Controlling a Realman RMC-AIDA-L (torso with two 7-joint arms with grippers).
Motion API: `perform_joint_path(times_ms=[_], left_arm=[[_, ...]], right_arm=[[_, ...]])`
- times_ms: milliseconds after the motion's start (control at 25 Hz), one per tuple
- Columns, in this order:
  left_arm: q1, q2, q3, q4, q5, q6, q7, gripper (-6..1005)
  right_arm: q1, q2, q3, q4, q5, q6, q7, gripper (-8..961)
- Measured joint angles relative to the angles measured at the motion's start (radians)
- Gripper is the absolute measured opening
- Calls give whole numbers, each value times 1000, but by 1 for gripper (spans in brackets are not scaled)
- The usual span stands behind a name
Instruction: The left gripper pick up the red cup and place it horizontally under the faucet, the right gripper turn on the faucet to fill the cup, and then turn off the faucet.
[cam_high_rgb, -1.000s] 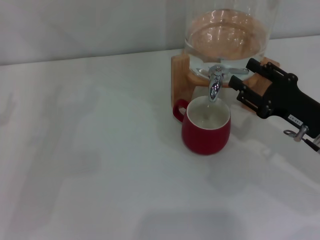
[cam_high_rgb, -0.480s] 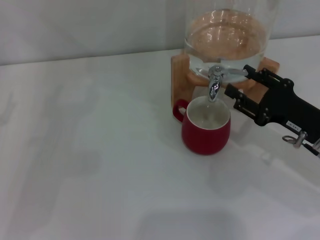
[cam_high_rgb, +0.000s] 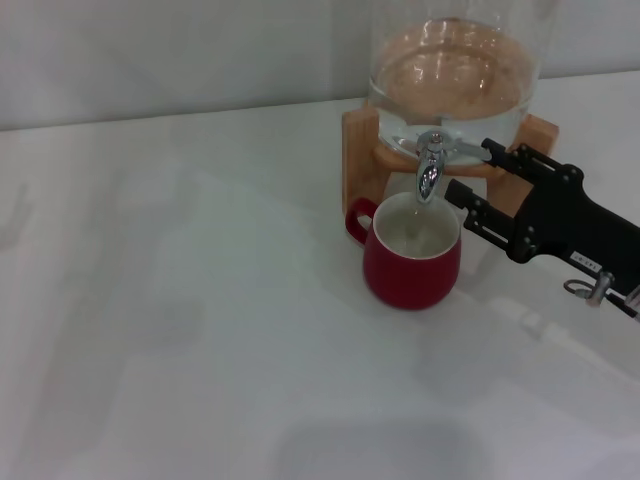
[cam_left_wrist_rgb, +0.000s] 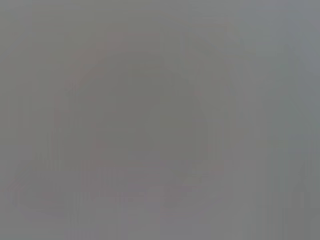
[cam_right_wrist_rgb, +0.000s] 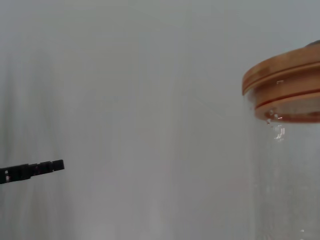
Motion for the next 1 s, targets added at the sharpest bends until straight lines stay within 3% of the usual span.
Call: perform_joint_path(times_ms=[1000], left_arm=[[-2,1,5,0,0,1,2,875]], right_arm=[[-2,-7,-1,-4,-60,52,7,621]])
